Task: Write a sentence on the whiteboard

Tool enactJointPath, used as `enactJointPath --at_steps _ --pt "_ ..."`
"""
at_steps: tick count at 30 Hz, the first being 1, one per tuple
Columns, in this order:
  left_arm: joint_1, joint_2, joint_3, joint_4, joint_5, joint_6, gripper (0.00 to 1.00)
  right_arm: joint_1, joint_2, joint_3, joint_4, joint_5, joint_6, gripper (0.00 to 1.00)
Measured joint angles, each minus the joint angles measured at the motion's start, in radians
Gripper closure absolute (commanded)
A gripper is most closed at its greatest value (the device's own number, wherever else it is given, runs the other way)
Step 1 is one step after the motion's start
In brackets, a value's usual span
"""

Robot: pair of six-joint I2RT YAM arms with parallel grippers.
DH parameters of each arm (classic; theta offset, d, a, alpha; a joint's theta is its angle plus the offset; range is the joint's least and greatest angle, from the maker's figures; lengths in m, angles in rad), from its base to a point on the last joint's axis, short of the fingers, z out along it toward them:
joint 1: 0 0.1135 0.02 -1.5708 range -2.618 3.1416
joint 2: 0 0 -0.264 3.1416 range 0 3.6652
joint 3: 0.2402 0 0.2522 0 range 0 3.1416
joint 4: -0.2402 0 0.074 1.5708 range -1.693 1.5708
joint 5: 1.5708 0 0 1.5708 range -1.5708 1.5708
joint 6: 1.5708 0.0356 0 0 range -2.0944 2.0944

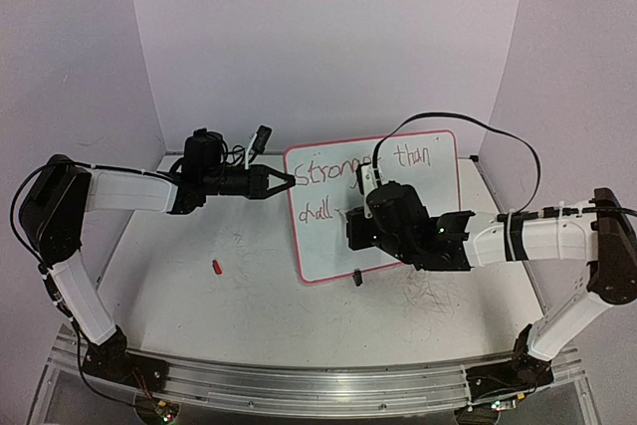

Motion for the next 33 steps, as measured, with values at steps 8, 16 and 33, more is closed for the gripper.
enactJointPath --at_steps 8,16,33 --pt "0.000 0.000 0.000 0.000 0.000 0.000 1.00 0.001 0.000 0.001 0.001 0.022 0.008 1.00" --pt "0.000 0.000 0.000 0.000 0.000 0.000 1.00 0.000 0.000 0.011 0.004 0.026 0.004 1.00" --pt "0.000 0.000 0.000 -0.001 0.000 0.000 1.00 0.000 0.012 0.019 0.016 -0.011 -0.002 1.00"
